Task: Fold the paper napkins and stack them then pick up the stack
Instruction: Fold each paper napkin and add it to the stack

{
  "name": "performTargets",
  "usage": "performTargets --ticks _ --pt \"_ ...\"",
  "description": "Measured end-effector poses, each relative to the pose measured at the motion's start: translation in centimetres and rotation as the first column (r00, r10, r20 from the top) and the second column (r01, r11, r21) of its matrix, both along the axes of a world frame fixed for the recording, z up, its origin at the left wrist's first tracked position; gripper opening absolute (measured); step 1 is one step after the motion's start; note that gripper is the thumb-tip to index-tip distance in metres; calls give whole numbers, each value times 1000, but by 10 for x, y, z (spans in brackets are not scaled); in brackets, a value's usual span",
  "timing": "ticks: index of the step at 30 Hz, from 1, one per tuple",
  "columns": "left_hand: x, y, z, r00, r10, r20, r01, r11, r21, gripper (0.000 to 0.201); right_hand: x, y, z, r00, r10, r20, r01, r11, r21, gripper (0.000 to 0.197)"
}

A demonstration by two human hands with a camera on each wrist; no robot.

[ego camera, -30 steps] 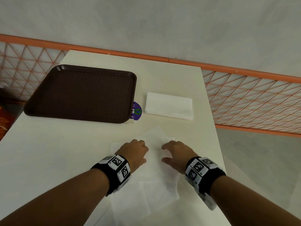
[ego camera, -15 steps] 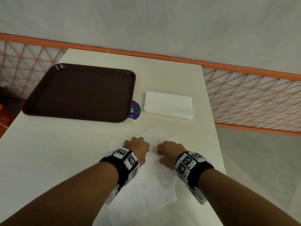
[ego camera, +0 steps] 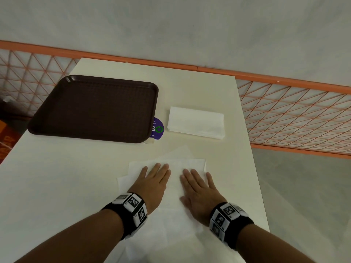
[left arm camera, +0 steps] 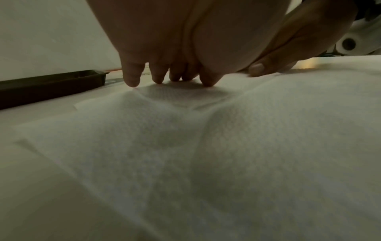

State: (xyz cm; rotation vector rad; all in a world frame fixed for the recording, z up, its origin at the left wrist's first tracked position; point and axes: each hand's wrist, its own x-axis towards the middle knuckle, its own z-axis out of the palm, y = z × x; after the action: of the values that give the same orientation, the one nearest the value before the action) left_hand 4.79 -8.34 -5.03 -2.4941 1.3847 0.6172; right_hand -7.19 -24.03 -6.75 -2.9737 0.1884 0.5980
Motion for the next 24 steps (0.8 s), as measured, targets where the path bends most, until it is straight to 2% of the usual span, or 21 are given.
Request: performTargets --ticks 3,6,8,9,12,16,20,24 --pt "6 7 -6 1000 1 7 -2 999 32 58 -11 -14 -2 999 -11 -39 10 999 -37 65" --pt "13 13 -10 1000 4 -5 -3 996 91 84 -25 -32 -5 999 -17 -35 15 998 -59 62" --pt "15 13 -9 1000 24 -15 -22 996 92 94 -27 -39 -4 999 -46 21 48 996 -74 56" --pt "16 11 -6 999 46 -24 -44 997 68 92 -25 -41 -2 997 -57 48 61 995 -81 53" --pt "19 -5 8 995 99 -30 -100 995 -14 59 -4 -39 14 988 -118 102 124 991 -56 47" --pt "26 -29 24 967 220 -127 -215 975 51 46 24 -43 33 990 -136 -23 135 990 -28 46" --pt "31 -43 26 943 285 -171 -255 950 182 39 41 -49 42 967 -163 -197 168 986 11 38" --pt "27 -44 27 946 264 -191 -241 961 134 25 48 -47 44 948 -208 -240 240 964 113 16"
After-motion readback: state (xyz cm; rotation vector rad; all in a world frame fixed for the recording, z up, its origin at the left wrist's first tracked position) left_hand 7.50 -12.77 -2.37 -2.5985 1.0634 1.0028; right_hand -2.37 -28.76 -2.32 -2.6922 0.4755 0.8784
